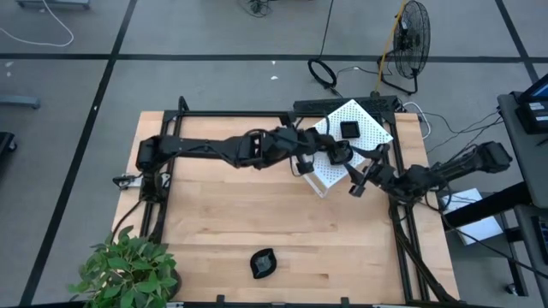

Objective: Pick & Place Mini shaped plates
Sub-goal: Stack the black leaf shaped plate on top of the black leaf shaped plates on the shelf

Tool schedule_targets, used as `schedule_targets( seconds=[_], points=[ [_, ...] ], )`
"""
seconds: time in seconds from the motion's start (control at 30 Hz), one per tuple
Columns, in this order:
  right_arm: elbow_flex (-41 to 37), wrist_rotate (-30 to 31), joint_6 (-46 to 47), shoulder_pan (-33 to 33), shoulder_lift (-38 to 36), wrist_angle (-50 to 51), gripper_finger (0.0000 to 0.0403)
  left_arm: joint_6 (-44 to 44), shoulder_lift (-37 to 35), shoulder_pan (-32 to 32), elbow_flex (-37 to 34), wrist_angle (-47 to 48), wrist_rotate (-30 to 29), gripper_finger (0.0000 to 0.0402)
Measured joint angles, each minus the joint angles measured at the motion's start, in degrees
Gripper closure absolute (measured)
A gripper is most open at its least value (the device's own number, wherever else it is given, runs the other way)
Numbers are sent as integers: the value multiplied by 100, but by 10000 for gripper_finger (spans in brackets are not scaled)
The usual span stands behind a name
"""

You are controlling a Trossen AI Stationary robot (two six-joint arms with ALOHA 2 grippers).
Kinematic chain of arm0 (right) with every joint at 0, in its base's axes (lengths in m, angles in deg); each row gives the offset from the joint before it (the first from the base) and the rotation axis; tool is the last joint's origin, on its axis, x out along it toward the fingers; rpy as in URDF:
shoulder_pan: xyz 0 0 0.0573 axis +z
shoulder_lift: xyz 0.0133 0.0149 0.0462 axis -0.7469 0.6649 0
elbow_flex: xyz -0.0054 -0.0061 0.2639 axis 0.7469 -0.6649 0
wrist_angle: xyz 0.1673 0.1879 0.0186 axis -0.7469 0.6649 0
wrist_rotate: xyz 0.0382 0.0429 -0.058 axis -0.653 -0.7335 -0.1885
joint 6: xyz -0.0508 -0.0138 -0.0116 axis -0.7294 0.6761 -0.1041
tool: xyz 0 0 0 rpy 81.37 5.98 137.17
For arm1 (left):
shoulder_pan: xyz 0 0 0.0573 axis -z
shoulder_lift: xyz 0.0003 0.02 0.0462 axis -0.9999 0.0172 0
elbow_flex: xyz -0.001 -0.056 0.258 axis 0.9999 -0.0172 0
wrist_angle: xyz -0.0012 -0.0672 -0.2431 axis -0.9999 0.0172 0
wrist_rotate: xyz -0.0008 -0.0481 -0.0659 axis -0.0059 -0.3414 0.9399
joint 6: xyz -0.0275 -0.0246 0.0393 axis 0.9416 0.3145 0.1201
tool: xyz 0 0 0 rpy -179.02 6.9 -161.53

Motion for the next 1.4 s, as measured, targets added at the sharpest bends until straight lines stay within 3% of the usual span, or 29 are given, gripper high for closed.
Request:
schedule_targets(
  seconds=[0.37,0.87,1.4],
  points=[
    [65,-1530,1321,-1018,592,-75,204,-196,-7,184,-2,-109,-203,400],
    [332,-1568,1557,-1666,1671,-407,273,-72,-7,180,-2,-87,-198,400],
    [332,-1518,1361,-1666,1739,-471,374,450,-12,180,-2,3,-84,386]
  ],
)
